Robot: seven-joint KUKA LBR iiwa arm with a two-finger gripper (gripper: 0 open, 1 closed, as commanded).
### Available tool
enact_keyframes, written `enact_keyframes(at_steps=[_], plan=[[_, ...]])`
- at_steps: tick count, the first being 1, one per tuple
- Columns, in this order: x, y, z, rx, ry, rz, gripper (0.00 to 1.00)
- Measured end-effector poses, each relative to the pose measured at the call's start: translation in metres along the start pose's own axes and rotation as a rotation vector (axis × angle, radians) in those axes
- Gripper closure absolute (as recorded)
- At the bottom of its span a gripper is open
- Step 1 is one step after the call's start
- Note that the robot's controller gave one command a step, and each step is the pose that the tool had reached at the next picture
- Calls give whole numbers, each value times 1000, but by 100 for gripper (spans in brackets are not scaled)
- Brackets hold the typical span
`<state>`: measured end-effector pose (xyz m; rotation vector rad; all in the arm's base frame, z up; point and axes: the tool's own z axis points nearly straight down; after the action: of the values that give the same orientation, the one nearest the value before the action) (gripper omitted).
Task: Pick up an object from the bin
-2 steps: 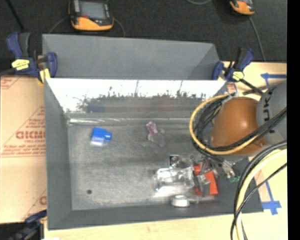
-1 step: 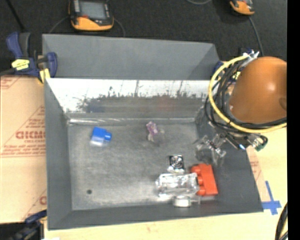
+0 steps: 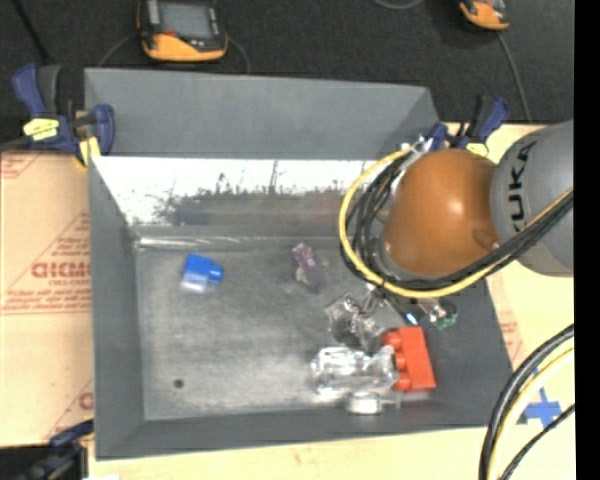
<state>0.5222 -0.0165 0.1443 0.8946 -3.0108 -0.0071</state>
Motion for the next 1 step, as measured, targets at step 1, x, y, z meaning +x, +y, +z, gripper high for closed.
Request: enact_keyframes(at_steps=[1], plan=[[1,-4,-3,5,-3,3,0]])
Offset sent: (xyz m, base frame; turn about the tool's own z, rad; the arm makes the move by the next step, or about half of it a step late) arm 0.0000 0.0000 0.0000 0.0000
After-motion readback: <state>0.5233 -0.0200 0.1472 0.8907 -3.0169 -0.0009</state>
